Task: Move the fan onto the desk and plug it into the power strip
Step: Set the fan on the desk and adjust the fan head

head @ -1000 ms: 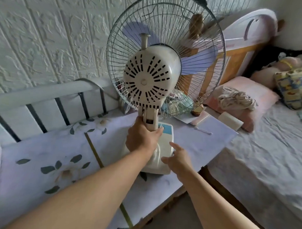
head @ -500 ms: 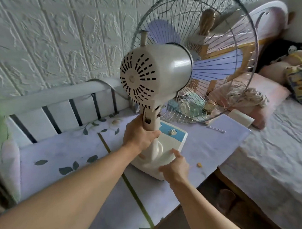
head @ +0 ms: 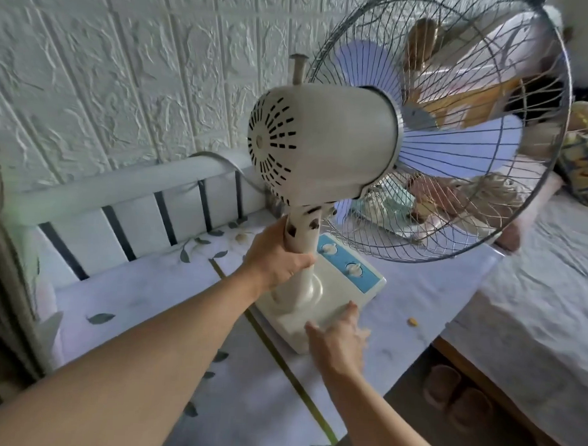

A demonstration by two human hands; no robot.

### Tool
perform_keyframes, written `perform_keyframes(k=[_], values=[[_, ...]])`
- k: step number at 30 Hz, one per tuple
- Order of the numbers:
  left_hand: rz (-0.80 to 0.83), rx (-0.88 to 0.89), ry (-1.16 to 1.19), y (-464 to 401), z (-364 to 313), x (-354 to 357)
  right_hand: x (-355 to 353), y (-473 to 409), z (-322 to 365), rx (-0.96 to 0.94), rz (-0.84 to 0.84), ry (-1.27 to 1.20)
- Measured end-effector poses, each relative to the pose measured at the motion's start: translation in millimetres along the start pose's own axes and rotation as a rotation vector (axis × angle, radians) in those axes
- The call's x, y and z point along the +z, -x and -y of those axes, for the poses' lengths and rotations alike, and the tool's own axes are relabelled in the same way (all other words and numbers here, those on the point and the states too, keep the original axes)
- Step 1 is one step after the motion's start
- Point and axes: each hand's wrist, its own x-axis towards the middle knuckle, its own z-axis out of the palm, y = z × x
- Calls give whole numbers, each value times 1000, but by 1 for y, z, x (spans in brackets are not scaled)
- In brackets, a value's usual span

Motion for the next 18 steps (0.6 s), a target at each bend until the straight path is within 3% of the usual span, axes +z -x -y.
perform_keyframes(k=[5,8,11,18], values=[[-232,-159,9,24,6,31,-36,-47,4,-120,-121,58],[-362,-163,-90,31,16,45,-44,-85,10,-150,-34,90],[-404,-140,-187,28,20,48,-47,-113,13,-140,53,70],[-412,-107,-200,24,22,47,-56,-126,5,-167,5,114]])
